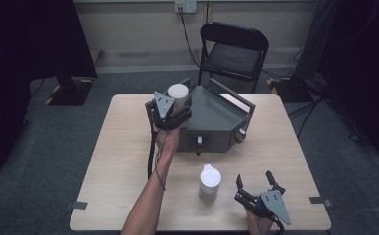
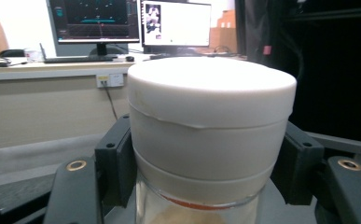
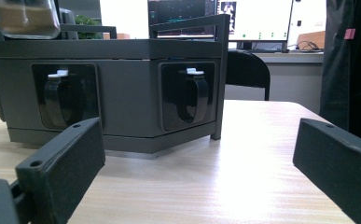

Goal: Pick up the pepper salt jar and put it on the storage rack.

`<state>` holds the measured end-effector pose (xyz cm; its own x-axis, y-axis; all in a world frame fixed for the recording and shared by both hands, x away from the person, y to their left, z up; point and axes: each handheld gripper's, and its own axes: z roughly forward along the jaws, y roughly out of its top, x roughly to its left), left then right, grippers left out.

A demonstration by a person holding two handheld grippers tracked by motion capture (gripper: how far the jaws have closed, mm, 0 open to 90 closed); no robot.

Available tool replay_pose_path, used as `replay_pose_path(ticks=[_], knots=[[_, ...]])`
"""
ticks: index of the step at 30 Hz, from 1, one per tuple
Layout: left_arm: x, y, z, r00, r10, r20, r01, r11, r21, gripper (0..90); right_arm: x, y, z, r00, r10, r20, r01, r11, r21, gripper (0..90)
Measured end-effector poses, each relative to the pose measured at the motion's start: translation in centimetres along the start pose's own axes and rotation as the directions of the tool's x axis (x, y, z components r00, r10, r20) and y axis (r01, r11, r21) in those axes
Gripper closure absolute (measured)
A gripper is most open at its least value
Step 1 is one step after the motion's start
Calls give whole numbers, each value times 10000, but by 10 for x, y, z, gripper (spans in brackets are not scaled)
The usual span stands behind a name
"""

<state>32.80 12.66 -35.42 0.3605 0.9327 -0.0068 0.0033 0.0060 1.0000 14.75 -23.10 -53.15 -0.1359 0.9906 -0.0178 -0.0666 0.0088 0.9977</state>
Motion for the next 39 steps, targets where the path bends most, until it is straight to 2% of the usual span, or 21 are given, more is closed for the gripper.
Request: replay_pose_path(ticks=[6,9,11,15,18,20,21,24,39], knots=[[-4,-4,7,10000,-8,-23,9,9999,104,344,0,0,0,10000,-2,17,2,10000,-3,6],[-7,-3,11,9998,205,-45,-204,9993,303,344,0,0,0,10000,-9,14,9,10000,-1,6],[-6,-4,12,10000,24,-35,-23,9994,342,344,0,0,0,10000,-1,-3,1,10000,0,6],[-5,-4,15,9999,-64,-92,70,9981,605,344,0,0,0,10000,-2,-3,2,10000,-1,6],[-4,-4,14,9997,-234,-98,239,9978,623,344,0,0,0,10000,-2,-9,2,10000,-1,6],[-5,-4,14,9998,-54,-165,65,9976,693,344,0,0,0,10000,-2,9,2,10000,-3,6],[-4,-4,15,9999,-97,-143,107,9973,721,344,0,0,0,10000,-2,11,2,10000,0,6],[0,-5,16,9991,-411,-106,417,9966,716,344,0,0,0,10000,1,3,-1,10000,-2,6],[7,-6,17,9978,-655,64,648,9950,761,337,1,0,0,10000,13,46,-13,10000,-5,6]])
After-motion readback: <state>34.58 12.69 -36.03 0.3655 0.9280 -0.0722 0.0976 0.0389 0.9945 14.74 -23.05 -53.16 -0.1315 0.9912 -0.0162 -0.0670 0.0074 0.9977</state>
